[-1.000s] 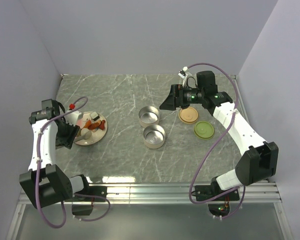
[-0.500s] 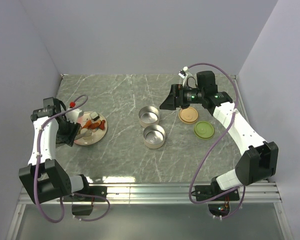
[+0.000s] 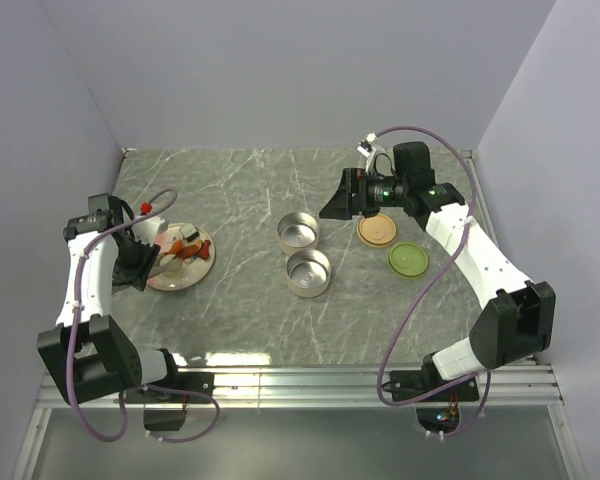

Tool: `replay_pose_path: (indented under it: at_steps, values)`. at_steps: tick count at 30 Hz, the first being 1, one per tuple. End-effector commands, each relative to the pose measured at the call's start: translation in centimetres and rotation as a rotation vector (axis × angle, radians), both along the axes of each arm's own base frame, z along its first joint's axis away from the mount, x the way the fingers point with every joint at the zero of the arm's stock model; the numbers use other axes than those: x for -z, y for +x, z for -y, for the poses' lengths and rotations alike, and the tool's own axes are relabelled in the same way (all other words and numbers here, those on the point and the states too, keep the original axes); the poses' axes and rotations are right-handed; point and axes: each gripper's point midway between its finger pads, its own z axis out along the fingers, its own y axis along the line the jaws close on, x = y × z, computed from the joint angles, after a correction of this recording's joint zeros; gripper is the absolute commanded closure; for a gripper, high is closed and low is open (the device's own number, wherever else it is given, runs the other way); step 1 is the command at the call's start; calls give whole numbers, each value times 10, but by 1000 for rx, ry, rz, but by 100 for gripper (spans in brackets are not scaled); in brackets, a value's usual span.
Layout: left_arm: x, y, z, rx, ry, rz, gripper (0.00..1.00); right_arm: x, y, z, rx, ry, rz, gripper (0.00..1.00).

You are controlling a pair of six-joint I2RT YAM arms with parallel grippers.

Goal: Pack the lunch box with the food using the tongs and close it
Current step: Pick up the food using the clamp, then place the food into the lunch box

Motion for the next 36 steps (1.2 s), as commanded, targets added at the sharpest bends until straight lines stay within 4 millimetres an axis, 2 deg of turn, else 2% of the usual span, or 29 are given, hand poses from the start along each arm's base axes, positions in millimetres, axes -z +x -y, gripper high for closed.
replay_pose_path:
  at_steps: [1,11,13,14,16,19,22,23,27,32,35,36]
  values:
    - [-10,-2,3,-5,-2,35,56,-7,4,1,9,18,27,0]
    - [-43,-8,12,2,-17,103,61,-12,3,0,6,31,30,0]
    - [-56,-6,14,15,-24,128,63,-14,3,0,4,31,37,0]
    - [-67,-1,18,29,-37,160,64,-16,2,1,4,32,42,0]
    - [-76,-1,28,55,-69,160,64,-16,3,1,5,29,45,0]
    - [-94,8,53,137,-109,198,65,-17,4,2,3,17,54,0]
    - [-110,18,96,264,-168,246,65,-18,7,9,14,-7,75,0]
    - [-112,19,115,329,-192,253,65,-18,7,11,17,-12,75,0]
    - [-124,34,165,445,-316,304,64,-19,12,23,52,-19,78,0]
    - [-115,38,235,596,-418,276,65,-21,19,50,109,-21,68,0]
    - [-103,37,263,666,-432,246,64,-22,24,71,149,-45,64,0]
    - [-99,37,267,675,-433,236,64,-21,26,80,172,-52,64,0]
